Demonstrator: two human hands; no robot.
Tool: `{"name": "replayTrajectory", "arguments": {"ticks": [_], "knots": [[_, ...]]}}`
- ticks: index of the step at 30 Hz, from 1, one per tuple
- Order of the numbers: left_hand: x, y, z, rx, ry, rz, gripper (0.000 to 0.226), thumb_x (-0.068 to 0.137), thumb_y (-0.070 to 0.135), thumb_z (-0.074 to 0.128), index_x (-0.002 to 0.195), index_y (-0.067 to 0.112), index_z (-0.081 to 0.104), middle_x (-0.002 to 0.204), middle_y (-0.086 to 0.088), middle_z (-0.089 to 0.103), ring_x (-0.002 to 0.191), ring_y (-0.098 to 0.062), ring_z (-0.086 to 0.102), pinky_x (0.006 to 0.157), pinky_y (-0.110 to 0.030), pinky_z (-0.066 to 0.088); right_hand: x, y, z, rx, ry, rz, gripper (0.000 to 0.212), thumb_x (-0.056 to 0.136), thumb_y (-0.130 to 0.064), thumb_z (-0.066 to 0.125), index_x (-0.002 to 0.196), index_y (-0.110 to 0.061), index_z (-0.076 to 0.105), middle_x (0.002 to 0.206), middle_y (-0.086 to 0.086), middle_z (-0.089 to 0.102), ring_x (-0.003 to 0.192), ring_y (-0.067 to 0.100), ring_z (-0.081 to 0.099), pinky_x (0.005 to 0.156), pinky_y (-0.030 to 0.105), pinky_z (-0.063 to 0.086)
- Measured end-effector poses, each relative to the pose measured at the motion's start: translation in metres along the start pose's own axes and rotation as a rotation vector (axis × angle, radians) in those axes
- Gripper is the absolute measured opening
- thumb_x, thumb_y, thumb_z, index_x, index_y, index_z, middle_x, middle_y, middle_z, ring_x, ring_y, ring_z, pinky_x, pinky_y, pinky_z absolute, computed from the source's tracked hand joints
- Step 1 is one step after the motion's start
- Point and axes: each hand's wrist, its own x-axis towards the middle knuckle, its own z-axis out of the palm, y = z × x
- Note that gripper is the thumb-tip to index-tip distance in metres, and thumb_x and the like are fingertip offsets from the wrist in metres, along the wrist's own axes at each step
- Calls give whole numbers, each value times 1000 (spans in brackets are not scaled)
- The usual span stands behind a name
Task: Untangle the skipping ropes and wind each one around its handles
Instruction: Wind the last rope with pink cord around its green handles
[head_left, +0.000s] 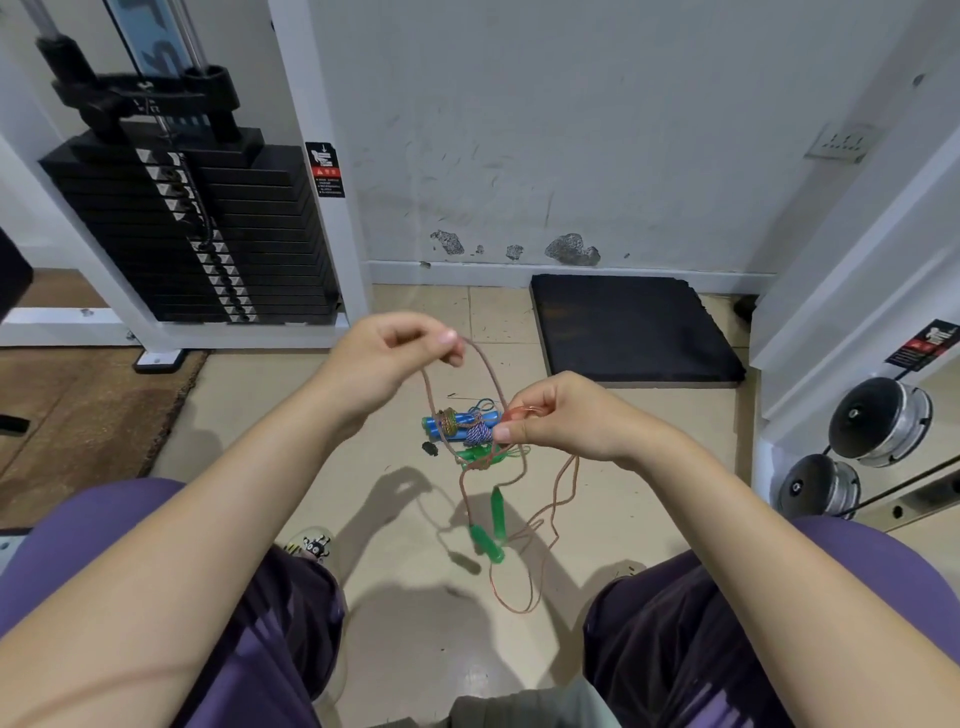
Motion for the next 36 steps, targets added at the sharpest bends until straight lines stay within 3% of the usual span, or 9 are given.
{"name": "replayTrajectory", "arguments": {"ticks": [2, 5, 11, 14, 20, 23, 27, 30, 36], "knots": [[3, 1, -9, 30, 70, -12, 17, 93, 10, 62, 78, 10, 71, 70, 5, 73, 73, -3, 65, 80, -19, 47, 0, 2, -3, -8, 29, 14, 19, 83, -28, 77, 67, -19, 71, 48, -12, 46, 48, 3, 35, 50, 21, 28], [2, 0, -12, 162, -95, -105, 23, 93, 21, 63, 79, 5, 72, 72, -6, 73, 75, -12, 67, 86, -26, 45, -2, 1, -5, -19, 26, 30, 25, 83, -28, 77, 64, -14, 68, 46, -10, 46, 44, 5, 34, 46, 20, 27], [-6, -4, 10, 214, -307, -213, 33, 96, 35, 59, 81, 9, 73, 75, -14, 72, 65, -13, 63, 55, -10, 42, -5, -3, 4, -66, -52, 30, 37, 80, -28, 79, 74, 6, 66, 46, -3, 49, 47, 10, 37, 48, 18, 29], [-8, -16, 18, 271, -440, -190, 29, 92, 33, 67, 77, 9, 72, 74, -13, 71, 67, -15, 63, 58, -19, 45, -4, -5, 7, -32, -59, 26, 35, 81, -27, 78, 76, 5, 66, 47, -3, 49, 51, 12, 38, 50, 23, 29], [9, -6, -2, -140, 52, -68, 26, 97, 12, 56, 74, 4, 63, 62, -4, 65, 54, -15, 58, 64, -24, 51, -8, -8, -2, -38, -31, 16, 22, 87, -27, 73, 74, -11, 74, 49, -1, 49, 40, 3, 35, 43, 11, 28], [6, -6, -4, 157, -38, -141, 32, 96, 16, 56, 70, 1, 65, 62, -10, 66, 52, -18, 56, 64, -28, 47, -8, -6, -5, -26, -22, 20, 34, 87, -27, 73, 54, -23, 69, 45, -3, 49, 39, 3, 33, 42, 13, 29], [-5, -14, 17, 226, -289, -180, 39, 93, 39, 63, 73, 6, 71, 67, -11, 69, 58, -18, 59, 69, -31, 49, -7, -6, 0, -104, -85, 55, 30, 84, -33, 75, 77, -4, 74, 47, -1, 53, 45, 10, 32, 44, 21, 25], [-4, -24, 24, 264, -417, -127, 31, 91, 32, 68, 79, 4, 71, 67, -9, 67, 59, -18, 59, 67, -38, 48, -6, -6, 6, -94, -93, 58, 27, 83, -31, 77, 61, -15, 70, 47, -2, 53, 46, 11, 33, 48, 26, 25], [8, -15, 5, 30, -33, -55, 22, 96, 16, 60, 76, 7, 63, 61, -1, 63, 54, -16, 54, 63, -24, 46, -6, -4, -2, -96, -25, 45, 25, 87, -28, 73, 63, -25, 71, 45, -5, 51, 42, 4, 35, 44, 14, 28]]}}
